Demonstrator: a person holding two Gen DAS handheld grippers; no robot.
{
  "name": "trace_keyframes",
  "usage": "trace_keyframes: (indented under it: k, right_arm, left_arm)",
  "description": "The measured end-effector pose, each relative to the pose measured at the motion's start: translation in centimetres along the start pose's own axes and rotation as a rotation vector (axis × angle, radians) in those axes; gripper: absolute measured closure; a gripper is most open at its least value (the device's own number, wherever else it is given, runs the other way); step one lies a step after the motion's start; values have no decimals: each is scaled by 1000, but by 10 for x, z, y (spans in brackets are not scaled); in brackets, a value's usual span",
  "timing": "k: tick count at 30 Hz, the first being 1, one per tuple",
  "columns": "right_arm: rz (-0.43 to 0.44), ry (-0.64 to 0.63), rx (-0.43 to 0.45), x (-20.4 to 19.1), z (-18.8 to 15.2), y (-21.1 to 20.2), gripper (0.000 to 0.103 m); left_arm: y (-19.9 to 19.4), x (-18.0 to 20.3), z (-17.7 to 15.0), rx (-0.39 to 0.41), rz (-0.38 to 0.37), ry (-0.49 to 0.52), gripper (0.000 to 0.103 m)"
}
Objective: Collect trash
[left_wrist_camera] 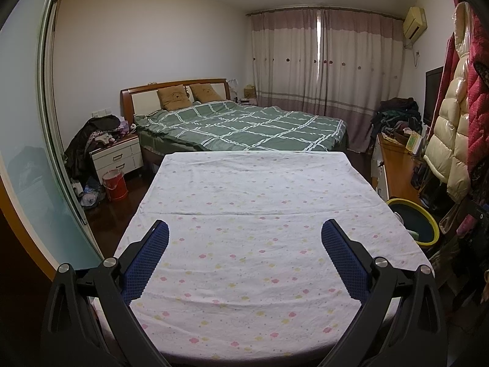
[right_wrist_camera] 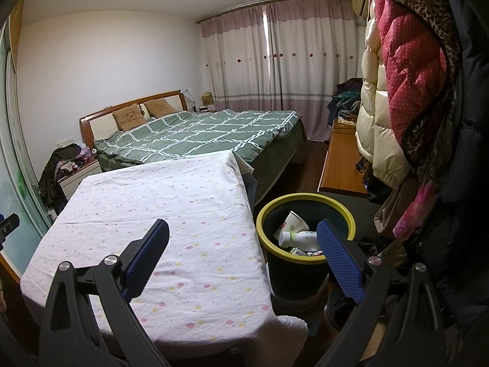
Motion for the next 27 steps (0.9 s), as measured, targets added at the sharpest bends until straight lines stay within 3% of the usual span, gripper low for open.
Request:
trace_keyframes:
  k: [27]
  right_arm:
    - [4,-2,-23,-2,-4,10,10]
  left_arm:
    - [16,10,-11,-53,3,-7,5]
Point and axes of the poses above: each gripper's, at about its wrist camera, not at the fingertips, and y roughly the way its jaws point, x to its right, z to its top, the point moved 7 cm from there along y, roughly the way its jaws point, and after that the axes turned 2 degrees about z, right-handed, at the moved point
